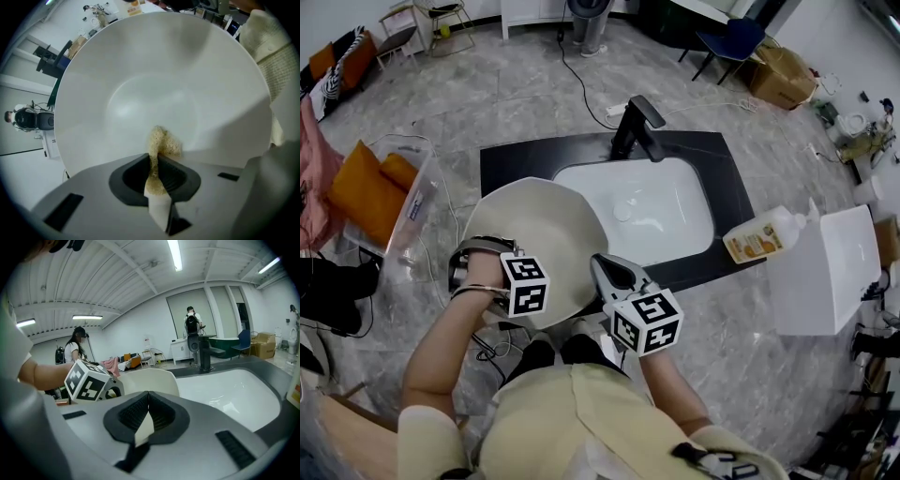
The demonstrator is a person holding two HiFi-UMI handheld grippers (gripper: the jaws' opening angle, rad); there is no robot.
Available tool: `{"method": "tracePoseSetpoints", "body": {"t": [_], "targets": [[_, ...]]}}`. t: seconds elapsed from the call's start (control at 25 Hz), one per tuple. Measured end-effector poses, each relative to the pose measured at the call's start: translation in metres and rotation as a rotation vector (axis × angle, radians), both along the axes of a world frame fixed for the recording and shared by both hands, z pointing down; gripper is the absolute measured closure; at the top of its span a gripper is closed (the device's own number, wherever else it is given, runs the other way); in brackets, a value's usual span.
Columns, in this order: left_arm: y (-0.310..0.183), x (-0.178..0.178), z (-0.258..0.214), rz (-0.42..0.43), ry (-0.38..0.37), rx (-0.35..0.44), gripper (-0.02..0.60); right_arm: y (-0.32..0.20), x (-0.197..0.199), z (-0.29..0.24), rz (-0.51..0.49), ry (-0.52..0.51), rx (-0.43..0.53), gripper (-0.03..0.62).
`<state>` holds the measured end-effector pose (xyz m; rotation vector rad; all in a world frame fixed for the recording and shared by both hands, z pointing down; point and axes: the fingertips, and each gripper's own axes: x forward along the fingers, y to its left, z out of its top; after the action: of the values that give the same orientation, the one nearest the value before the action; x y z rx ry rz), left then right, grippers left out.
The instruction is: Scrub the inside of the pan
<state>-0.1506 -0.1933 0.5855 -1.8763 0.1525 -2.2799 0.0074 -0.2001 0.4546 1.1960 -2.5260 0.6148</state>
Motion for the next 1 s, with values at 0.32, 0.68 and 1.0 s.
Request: {"method": "tracePoseSetpoints", "body": {"t": [0.32,0.68,1.0], "targets": [[-0.041,-0.008,-0.002,-0.139,0.016,0.146,0.528,0.002,0.002,0.002,0.006,0.008,-0.013,0.579],[-0.075,-0.011,-0.004,-0.272,0.044,0.301,0.528,0.002,0.006,0.004,0.013,0.011,-0.023,0.579],[-0.095,-0.002,-0.005,-0.342,0.098,0.361,0.528,0.004,0.009,0.007,0.018,0.015,-0.033,0.579]]}}
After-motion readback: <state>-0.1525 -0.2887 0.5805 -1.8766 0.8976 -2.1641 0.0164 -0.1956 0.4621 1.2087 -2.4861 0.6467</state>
